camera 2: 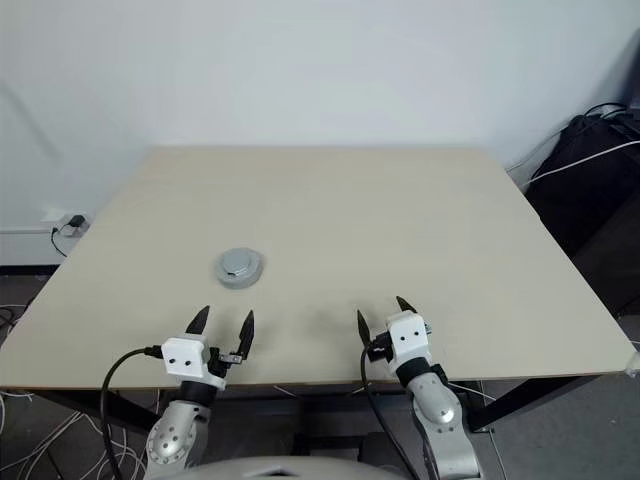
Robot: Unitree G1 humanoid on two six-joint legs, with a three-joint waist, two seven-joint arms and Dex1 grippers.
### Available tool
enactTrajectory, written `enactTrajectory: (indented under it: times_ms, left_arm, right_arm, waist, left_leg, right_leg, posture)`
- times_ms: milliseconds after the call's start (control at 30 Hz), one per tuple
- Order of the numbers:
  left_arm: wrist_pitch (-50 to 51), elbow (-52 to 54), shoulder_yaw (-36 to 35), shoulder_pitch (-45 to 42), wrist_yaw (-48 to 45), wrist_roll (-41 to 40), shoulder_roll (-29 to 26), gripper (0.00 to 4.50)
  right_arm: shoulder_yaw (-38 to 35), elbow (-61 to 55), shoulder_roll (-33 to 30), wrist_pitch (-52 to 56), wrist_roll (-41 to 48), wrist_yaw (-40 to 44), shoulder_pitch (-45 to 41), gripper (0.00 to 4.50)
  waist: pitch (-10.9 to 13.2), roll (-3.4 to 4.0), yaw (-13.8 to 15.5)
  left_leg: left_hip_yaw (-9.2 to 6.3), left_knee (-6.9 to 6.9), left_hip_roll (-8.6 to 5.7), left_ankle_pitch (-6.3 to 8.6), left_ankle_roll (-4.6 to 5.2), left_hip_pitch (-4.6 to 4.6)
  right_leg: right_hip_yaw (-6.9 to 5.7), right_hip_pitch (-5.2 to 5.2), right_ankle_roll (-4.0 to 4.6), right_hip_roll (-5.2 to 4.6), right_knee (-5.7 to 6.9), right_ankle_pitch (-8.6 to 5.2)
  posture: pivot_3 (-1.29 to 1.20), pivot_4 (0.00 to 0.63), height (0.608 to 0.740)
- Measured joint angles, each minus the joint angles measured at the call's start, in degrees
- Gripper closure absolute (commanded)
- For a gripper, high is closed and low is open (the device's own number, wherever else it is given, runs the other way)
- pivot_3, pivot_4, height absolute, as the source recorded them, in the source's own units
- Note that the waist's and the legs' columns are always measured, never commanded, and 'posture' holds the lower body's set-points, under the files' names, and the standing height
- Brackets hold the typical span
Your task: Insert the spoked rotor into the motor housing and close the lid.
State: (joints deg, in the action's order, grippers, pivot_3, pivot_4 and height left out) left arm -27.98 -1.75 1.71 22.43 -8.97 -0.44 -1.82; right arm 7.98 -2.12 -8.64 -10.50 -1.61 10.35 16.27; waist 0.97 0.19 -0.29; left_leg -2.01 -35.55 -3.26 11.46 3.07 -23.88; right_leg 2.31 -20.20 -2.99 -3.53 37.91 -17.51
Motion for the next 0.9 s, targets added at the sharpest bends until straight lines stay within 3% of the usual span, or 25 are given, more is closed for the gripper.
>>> enactTrajectory:
  times_ms: [267,900]
  left_arm:
    - [-1.97,-0.34,0.02,-0.97,3.88,2.11,0.96,0.04]
    - [4.20,5.18,1.21,-0.59,5.24,2.72,1.18,0.04]
  right_arm:
    - [-0.39,0.18,1.37,-0.16,-0.60,-1.76,-0.42,0.00]
    - [-0.66,1.26,1.86,1.19,-0.60,-1.83,-1.42,0.00]
  waist:
    - [-0.01,-0.01,0.08]
    - [-0.02,-0.01,0.09]
  left_leg:
    - [0.00,-0.04,0.00,0.00,0.00,0.02]
    - [0.00,-0.06,0.00,0.00,0.00,0.06]
  right_leg:
    - [-0.01,0.03,-0.01,0.02,0.04,0.01]
    - [-0.02,0.05,-0.01,0.04,0.12,0.01]
  posture:
    - [0.00,0.000,0.740]
    - [0.00,0.000,0.740]
